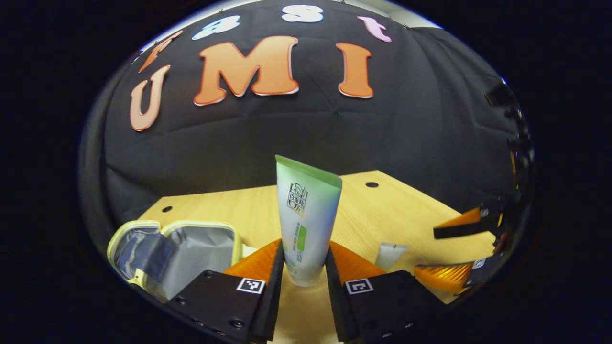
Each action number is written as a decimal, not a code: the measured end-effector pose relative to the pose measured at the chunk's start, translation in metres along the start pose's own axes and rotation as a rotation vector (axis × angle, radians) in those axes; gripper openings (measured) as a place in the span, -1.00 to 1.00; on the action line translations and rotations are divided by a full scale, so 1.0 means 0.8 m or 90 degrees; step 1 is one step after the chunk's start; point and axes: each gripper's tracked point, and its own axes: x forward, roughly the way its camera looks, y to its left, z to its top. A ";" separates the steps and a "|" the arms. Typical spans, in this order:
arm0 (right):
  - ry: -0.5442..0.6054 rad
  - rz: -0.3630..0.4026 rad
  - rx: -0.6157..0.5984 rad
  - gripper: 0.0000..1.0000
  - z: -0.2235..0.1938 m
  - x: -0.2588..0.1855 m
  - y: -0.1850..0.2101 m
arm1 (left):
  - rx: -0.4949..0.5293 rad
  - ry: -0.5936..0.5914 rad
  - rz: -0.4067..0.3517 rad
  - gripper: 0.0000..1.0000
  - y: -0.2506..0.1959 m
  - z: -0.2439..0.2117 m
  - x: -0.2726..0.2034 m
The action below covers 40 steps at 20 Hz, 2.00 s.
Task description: First open the suitcase, pack the skin care products into it, and then close the suitcase.
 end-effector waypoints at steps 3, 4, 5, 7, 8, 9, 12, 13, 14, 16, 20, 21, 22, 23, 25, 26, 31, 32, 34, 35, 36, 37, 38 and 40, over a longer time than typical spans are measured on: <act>0.016 0.022 0.004 0.93 -0.011 0.024 0.010 | -0.007 -0.020 0.040 -0.05 0.037 0.042 -0.024; 0.021 0.030 0.005 0.92 -0.016 0.032 0.014 | -0.006 -0.025 0.050 -0.07 0.048 0.053 -0.033; 0.026 0.036 0.006 0.90 -0.018 0.038 0.016 | -0.006 -0.028 0.066 -0.07 0.059 0.060 -0.043; 0.038 0.058 0.009 0.80 -0.025 0.053 0.026 | -0.006 -0.034 0.094 -0.07 0.080 0.071 -0.061; 0.043 0.065 0.005 0.75 -0.028 0.062 0.032 | -0.008 -0.031 0.106 -0.08 0.090 0.075 -0.067; 0.048 0.069 0.001 0.63 -0.030 0.067 0.033 | -0.009 -0.027 0.124 -0.07 0.100 0.073 -0.078; 0.062 0.078 0.006 0.41 -0.037 0.086 0.043 | -0.017 -0.010 0.160 -0.07 0.128 0.069 -0.105; 0.066 0.071 0.000 0.07 -0.040 0.093 0.042 | -0.017 -0.003 0.171 -0.07 0.137 0.066 -0.112; 0.072 0.061 -0.009 0.08 -0.040 0.096 0.039 | -0.015 0.001 0.181 -0.07 0.146 0.066 -0.120; 0.058 0.053 -0.008 -0.26 -0.034 0.102 0.041 | -0.011 0.005 0.198 -0.07 0.162 0.065 -0.133; 0.051 0.075 0.011 -0.39 -0.006 0.090 0.059 | -0.025 0.006 0.221 -0.07 0.197 0.062 -0.153; 0.041 0.078 0.009 -0.40 0.006 0.085 0.064 | -0.028 0.003 0.223 -0.07 0.206 0.064 -0.156; 0.035 0.083 0.007 -0.39 0.018 0.081 0.070 | -0.030 0.001 0.221 -0.07 0.214 0.064 -0.155; 0.029 0.082 0.007 -0.40 0.030 0.076 0.073 | -0.033 -0.001 0.217 -0.05 0.222 0.063 -0.154; 0.022 0.079 0.011 -0.40 0.051 0.068 0.085 | -0.035 0.000 0.200 -0.07 0.239 0.061 -0.149; 0.015 0.077 0.015 -0.40 0.067 0.061 0.089 | -0.035 0.003 0.187 -0.08 0.247 0.059 -0.144; -0.012 0.028 0.032 -0.39 0.121 0.046 0.113 | -0.056 0.075 0.078 -0.07 0.274 0.015 -0.100; -0.017 0.023 0.036 -0.40 0.132 0.041 0.121 | -0.056 0.091 0.067 -0.07 0.283 0.007 -0.093; -0.026 0.009 0.036 -0.40 0.149 0.036 0.134 | -0.053 0.122 0.041 -0.07 0.294 -0.009 -0.081; -0.029 0.004 0.036 -0.40 0.156 0.035 0.141 | -0.052 0.136 0.029 -0.07 0.301 -0.016 -0.075; -0.030 -0.001 0.037 -0.40 0.161 0.035 0.148 | -0.054 0.148 0.019 -0.07 0.306 -0.022 -0.069; -0.028 -0.004 0.037 -0.39 0.163 0.034 0.156 | -0.057 0.162 0.008 -0.05 0.310 -0.030 -0.062; -0.026 -0.012 0.036 -0.40 0.166 0.034 0.160 | -0.061 0.176 -0.002 -0.07 0.312 -0.038 -0.058; -0.021 -0.022 0.038 -0.40 0.168 0.035 0.170 | -0.068 0.206 -0.025 -0.07 0.310 -0.053 -0.048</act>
